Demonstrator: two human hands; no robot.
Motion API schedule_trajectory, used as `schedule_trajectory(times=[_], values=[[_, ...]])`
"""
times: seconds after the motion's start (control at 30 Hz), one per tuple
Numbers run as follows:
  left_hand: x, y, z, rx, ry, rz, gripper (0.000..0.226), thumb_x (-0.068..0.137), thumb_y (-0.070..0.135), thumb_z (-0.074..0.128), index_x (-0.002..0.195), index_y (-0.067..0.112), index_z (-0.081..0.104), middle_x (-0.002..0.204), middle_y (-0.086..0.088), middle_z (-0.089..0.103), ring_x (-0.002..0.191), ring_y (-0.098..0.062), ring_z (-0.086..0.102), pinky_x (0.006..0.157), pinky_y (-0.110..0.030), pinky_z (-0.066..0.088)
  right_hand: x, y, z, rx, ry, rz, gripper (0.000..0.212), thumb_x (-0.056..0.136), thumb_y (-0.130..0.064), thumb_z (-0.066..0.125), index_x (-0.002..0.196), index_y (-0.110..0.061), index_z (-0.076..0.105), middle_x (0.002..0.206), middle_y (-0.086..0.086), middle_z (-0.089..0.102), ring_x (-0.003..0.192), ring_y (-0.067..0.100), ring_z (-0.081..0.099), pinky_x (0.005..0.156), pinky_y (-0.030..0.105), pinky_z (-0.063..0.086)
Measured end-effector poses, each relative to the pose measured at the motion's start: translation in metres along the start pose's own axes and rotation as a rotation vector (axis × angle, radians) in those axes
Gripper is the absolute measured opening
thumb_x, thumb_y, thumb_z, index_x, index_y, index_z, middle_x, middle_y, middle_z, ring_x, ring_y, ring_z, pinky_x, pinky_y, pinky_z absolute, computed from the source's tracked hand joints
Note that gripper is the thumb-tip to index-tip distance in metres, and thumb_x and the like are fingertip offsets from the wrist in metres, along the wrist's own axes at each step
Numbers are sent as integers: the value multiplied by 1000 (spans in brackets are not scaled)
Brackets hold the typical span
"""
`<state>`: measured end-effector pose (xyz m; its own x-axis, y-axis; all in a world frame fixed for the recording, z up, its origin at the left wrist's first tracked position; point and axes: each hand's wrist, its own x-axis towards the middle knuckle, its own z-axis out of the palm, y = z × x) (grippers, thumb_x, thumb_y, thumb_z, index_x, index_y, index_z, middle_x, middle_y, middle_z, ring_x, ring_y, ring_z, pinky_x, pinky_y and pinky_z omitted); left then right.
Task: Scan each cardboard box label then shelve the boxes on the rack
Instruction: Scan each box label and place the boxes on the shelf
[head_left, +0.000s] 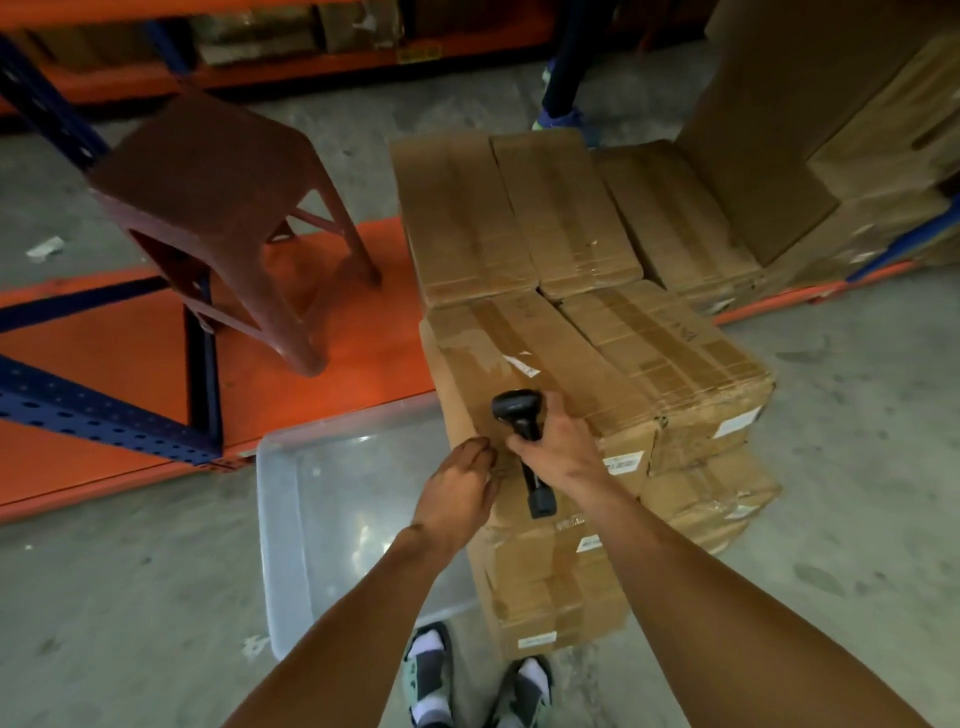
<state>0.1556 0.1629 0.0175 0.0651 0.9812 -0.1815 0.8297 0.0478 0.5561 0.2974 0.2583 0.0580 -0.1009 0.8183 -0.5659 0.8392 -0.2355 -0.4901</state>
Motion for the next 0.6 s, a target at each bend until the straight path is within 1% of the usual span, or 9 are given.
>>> schedule_trajectory(times=[0.1,0.17,0.23,0.3,0.37,0.4,0.47,0.53,0.6], values=[[7,3,1,71,-28,11,34,96,24,61,121,2,63,126,-14,61,119,-34,56,102,-39,46,-10,13,-5,232,45,26,46,88,-40,71,126,-27,48,110,3,66,106,29,64,83,36,50],[14,8,1,125,-105,-23,39,97,35,56,124,7,55,126,-11,53,118,-33,52,102,-40,44,-27,27,-12,430,69,35,49,86,-41,69,130,-33,49,105,-3,68,97,21,67,77,34,51],[22,16,4,133,-192,-105,52,98,44,52,140,16,39,138,-11,36,121,-36,47,97,-46,48,-43,46,-17,585,81,50,54,83,-39,66,134,-40,47,102,-1,70,89,21,71,75,38,57],[28,26,12,120,-273,-167,64,100,54,43,155,34,17,152,-14,14,128,-44,39,95,-51,50,-56,71,-20,728,106,52,50,84,-29,64,129,-44,48,90,2,72,73,20,73,63,36,60],[32,33,25,57,-290,-217,63,99,64,32,155,50,6,159,-10,-3,137,-49,24,101,-57,46,-64,99,-22,859,150,42,46,93,-12,61,126,-41,49,78,2,72,62,25,69,51,36,57],[32,35,32,18,-267,-241,62,98,67,30,153,54,6,160,-6,-6,140,-50,19,103,-59,45,-68,113,-22,897,172,40,47,96,-5,58,127,-39,49,77,4,72,60,26,66,49,36,55],[30,33,44,-15,-196,-256,61,95,70,30,151,58,9,162,-2,-6,143,-50,14,105,-62,44,-75,139,-22,939,212,32,48,99,1,54,130,-35,47,84,11,74,58,28,64,50,37,53],[29,25,52,-16,-165,-236,65,92,71,39,150,60,12,164,-1,-7,145,-51,11,106,-64,41,-79,159,-20,957,254,2,47,99,-3,55,133,-35,46,88,14,73,59,29,62,52,39,54],[30,18,55,-4,-158,-219,72,88,69,50,150,61,14,165,-1,-8,145,-52,12,108,-65,38,-81,171,-18,932,298,-40,47,97,-16,63,135,-38,45,85,12,72,58,27,63,52,36,56]])
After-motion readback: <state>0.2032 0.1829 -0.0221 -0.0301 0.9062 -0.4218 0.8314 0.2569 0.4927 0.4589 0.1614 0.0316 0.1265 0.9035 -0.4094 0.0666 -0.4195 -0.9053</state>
